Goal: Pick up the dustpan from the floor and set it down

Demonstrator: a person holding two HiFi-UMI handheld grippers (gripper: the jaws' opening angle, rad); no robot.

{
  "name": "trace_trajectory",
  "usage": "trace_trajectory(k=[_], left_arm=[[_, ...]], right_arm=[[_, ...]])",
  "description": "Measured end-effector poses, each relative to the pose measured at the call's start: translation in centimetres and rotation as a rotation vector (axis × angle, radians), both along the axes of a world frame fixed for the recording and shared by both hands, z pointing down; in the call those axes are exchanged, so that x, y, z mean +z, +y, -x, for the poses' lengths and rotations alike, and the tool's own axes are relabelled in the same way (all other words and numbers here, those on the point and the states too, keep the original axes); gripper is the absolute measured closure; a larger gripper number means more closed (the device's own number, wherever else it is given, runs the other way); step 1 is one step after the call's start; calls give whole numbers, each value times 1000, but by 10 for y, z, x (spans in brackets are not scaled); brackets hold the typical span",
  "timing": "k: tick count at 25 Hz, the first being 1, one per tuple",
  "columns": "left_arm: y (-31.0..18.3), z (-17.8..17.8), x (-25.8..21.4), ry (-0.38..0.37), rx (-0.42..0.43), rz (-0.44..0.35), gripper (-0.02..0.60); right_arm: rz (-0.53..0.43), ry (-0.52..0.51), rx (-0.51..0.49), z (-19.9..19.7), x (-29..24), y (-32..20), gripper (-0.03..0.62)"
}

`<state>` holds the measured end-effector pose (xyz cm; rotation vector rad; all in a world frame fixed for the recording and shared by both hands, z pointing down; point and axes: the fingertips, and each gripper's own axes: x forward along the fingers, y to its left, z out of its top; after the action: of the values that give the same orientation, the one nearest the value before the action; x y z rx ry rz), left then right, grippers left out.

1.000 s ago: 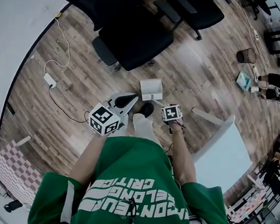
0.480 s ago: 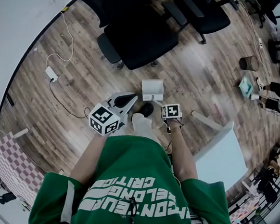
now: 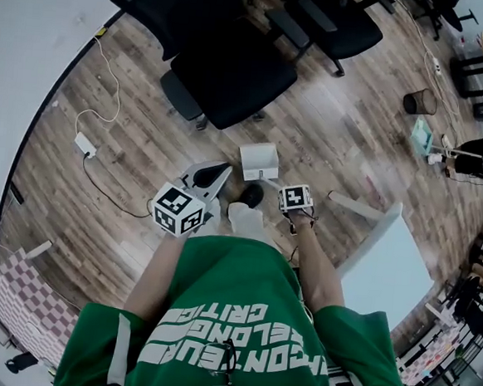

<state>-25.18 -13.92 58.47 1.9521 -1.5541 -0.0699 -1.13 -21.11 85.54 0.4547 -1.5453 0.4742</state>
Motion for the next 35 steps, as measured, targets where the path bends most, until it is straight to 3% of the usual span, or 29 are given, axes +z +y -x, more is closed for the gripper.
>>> trace_trajectory(k=[3,7,11,21,28,35], left_arm=[[2,8,-2,1,23,-18,580],[3,12,1,5,69,-26,580],[-7,2,-5,3,162,-61,580],[-23,-29,-31,4,390,-136,580],[-31,-47,-44,-1,499,-175,580],[-41,-78,-61,-22,539,-209,580]], right_arm=[[-26,36,34,-13,-13,6,484],[31,-158,162,8,-24,30,484],[-127,-115,281,-30,-54,13,484],[-359,-239,537,-66,-151,32,484],[-549,-308,615,-82,-236,36,482],[-719,-381,628,-109,-318,34,482]])
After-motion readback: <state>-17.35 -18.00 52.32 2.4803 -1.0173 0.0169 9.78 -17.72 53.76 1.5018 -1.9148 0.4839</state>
